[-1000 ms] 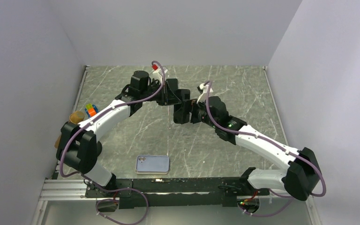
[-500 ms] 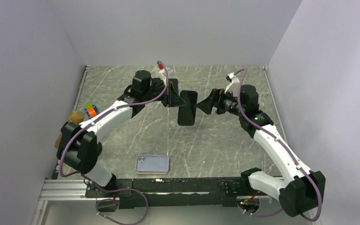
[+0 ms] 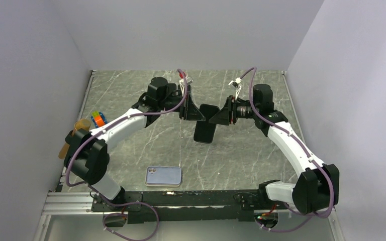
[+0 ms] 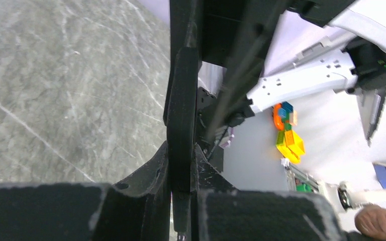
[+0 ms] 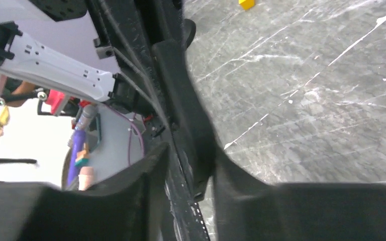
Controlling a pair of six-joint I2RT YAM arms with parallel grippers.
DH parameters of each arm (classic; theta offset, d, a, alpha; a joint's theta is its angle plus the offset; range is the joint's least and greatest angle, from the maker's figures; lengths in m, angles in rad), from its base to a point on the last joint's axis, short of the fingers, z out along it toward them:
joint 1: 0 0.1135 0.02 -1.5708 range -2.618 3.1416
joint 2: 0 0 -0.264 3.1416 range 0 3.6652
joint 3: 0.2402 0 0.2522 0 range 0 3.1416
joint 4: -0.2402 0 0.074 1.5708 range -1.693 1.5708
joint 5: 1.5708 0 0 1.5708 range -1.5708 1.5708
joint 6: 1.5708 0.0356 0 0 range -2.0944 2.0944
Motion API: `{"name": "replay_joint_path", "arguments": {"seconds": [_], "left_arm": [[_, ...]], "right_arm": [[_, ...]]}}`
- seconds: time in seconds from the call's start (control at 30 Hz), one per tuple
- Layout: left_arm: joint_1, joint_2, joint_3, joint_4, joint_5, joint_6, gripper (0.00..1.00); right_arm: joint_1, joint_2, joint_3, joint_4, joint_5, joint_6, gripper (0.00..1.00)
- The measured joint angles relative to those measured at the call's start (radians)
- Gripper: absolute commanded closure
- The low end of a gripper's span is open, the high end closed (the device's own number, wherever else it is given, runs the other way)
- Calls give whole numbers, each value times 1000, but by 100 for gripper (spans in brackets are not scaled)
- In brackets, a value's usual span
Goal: Take the phone out of the phone case
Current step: Adjust the phone.
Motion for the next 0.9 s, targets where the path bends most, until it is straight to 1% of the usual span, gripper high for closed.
{"name": "replay_joint_path", "arguments": {"seconds": [0.03,0.13,0.17,0.23,0.27,0.37,0.4,0.53,0.6,0.7,0.73,0.77,0.8,0.83,0.87,0.9], "left_arm": [[-2,0,1,0,5,0,100],[-3,0,6,9,27,4,100],[-3,0,6,11,32,3,100],[-3,0,6,18,43,3,100],[-3,0,6,24,47,2,100],[-8,0,6,31,54,0,100],[-12,0,6,31,59,0,100],[-23,0,7,41,72,0,100],[-26,0,11,45,81,0,100],[-25,0,16,46,92,0,100],[-25,0,16,48,93,0,96],[-25,0,16,48,95,-1,82],[-25,0,16,48,95,-1,63],[-25,0,16,47,93,0,41],[-25,0,16,45,89,8,26],[-26,-2,17,42,82,7,17]], "right_arm": [[0,5,1,13,-14,2,75],[-10,27,3,31,-64,13,76],[-11,29,4,32,-71,13,74],[-12,33,5,45,-97,14,66],[-13,33,5,53,-105,14,64],[-10,35,5,90,-136,20,64],[-9,37,5,108,-148,26,67],[-6,48,4,185,-182,63,85],[-8,52,0,220,-207,82,99],[-8,52,-7,253,-220,96,100],[-8,51,-10,262,-222,101,100],[-8,51,-13,269,-222,105,100],[-8,49,-17,275,-219,109,100],[-7,44,-23,282,-211,118,100],[-6,35,-34,294,-195,135,100],[-3,21,-50,309,-165,155,100]]}}
